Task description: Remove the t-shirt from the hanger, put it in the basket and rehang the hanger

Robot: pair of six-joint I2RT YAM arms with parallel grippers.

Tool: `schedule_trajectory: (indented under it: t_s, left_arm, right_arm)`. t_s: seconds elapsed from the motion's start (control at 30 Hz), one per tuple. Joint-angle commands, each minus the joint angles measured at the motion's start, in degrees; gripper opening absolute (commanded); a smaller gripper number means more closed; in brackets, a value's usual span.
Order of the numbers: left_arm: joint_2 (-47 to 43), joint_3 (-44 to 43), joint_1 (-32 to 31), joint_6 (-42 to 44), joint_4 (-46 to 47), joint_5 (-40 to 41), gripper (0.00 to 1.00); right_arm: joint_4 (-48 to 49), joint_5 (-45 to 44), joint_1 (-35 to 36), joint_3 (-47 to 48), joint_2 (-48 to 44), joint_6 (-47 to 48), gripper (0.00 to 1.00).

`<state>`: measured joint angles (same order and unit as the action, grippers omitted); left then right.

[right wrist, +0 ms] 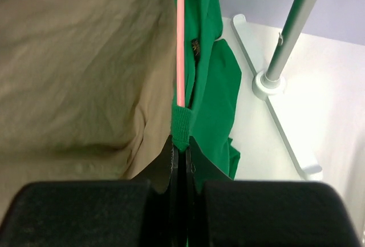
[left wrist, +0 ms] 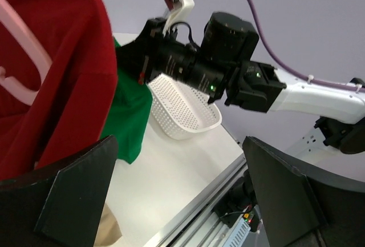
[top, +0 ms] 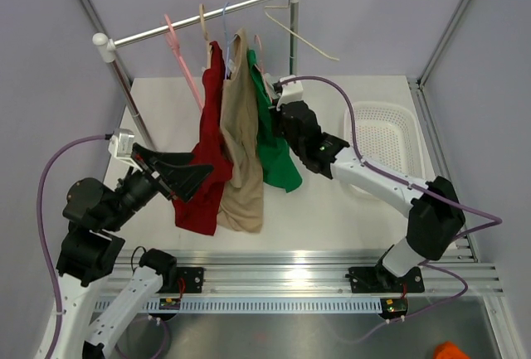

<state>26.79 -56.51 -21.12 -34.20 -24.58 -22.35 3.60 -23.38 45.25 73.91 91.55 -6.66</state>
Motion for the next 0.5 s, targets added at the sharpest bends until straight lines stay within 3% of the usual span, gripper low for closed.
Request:
schedule_trajectory:
  t_s: [0.0, 0.13, 0.2, 0.37, 0.4, 0.47]
  left_arm:
    - [3.4, -3.3, -0.2, -4.7, 6.6, -4.2, 0.98]
    - [8.5, -6.3, -0.9, -9.2, 8.3, -8.9, 0.97]
    - [10.5, -7.6, -2.9, -9.5, 8.3, -7.4, 0.95]
    - [16.2, -11.9, -18.0, -6.9, 8.3, 6.6, 0.89]
    - [17.7, -12.7, -24.7, -5.7, 8.1, 13.3, 0.88]
    - [22.5, -15.1, -30.4, -3.3, 8.0, 19.7, 0.88]
  right_arm:
    - [3.7, -3.8, 2.6, -2.6, -7.9, -1.0, 0.0]
    - [1.5, -6.3, 4.8, -10.9, -15.8, -2.9, 0.0]
    - [0.2, -6.9, 5.7, -14.5, -18.7, -4.6, 0.0]
    - [-5.9, -8.6, 9.8, -20.5, -28.6, -7.7, 0.0]
    - [-7.0, -8.9, 10.1, -21.6, -29.8, -8.5, 0.0]
    - [-10.2, -8.9, 10.8, -22.4, -33.7, -10.0, 0.0]
